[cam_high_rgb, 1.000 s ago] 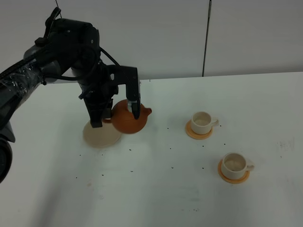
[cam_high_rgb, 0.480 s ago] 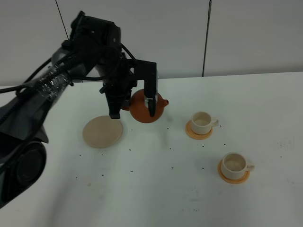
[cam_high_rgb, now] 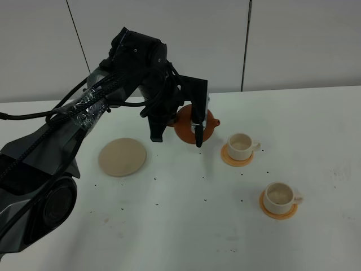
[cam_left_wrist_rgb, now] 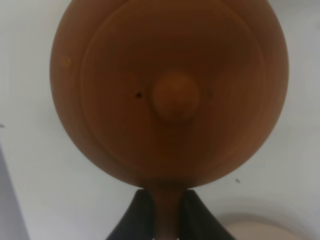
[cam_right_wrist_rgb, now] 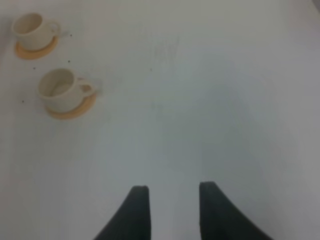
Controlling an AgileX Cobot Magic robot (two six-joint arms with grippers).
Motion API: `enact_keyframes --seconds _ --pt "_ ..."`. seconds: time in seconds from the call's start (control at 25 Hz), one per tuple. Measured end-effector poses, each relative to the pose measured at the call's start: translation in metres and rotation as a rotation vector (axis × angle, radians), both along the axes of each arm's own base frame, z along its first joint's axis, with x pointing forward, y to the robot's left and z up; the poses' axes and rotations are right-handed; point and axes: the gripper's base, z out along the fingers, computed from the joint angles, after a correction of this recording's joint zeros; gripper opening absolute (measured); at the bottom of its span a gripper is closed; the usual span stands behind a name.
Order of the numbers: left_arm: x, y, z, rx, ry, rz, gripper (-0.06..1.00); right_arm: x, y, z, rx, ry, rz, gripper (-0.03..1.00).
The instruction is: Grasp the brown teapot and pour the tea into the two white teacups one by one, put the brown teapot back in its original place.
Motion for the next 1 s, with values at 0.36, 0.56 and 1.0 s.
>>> enact_keyframes --seconds 0.36,0.56,1.0 --pt "0.004 -0.006 -0.009 -0.012 -0.030 -0.014 0.17 0.000 0.000 0.000 0.000 0.000 -0.001 0.24" --pt "0.009 -0.009 -0.017 -0.023 -0.061 -0.023 0.17 0.000 0.000 0.000 0.000 0.000 -0.001 0.24" --pt "0.013 -0.017 -0.029 -0.025 -0.108 -0.050 0.17 0.000 0.000 0.000 0.001 0.000 -0.002 0.24"
